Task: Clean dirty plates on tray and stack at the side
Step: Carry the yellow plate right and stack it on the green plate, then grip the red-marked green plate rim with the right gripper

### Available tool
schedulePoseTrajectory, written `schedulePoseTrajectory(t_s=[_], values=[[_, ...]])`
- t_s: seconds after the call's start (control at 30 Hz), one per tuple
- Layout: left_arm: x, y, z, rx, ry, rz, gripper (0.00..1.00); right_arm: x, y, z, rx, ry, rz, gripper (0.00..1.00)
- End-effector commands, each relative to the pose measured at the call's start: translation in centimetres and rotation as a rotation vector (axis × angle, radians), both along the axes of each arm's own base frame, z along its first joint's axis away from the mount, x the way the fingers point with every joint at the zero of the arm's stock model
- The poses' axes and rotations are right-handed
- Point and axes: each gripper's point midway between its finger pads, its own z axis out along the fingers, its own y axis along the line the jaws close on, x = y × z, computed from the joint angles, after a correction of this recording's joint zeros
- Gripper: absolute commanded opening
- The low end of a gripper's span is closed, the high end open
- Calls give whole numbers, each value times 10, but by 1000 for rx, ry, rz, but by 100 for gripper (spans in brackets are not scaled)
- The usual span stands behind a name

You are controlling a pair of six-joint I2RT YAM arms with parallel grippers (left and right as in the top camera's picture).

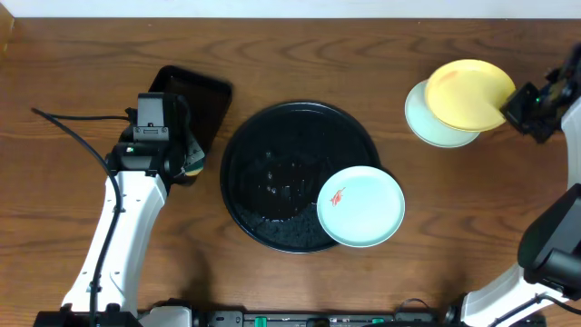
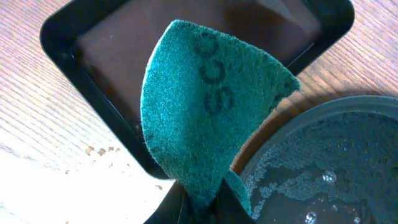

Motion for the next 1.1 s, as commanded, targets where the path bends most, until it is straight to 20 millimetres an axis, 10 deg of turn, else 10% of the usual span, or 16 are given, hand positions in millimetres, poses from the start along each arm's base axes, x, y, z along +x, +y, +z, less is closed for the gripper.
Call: schedulePoseTrajectory(t_s=[0.0,0.3,0.73,1.07], values=[[-2,2,-5,9,18,-10,7,1,5,5,8,-39,-7,1],[-2,2,-5,9,18,-10,8,16,28,-6,-1,-55,55,2],[-2,2,-5,9,19,-10,8,16,70,-22,57,-11,207,34],[-1,-3,-5,-14,14,-21,8,-55,144,28,136,97,443,50]])
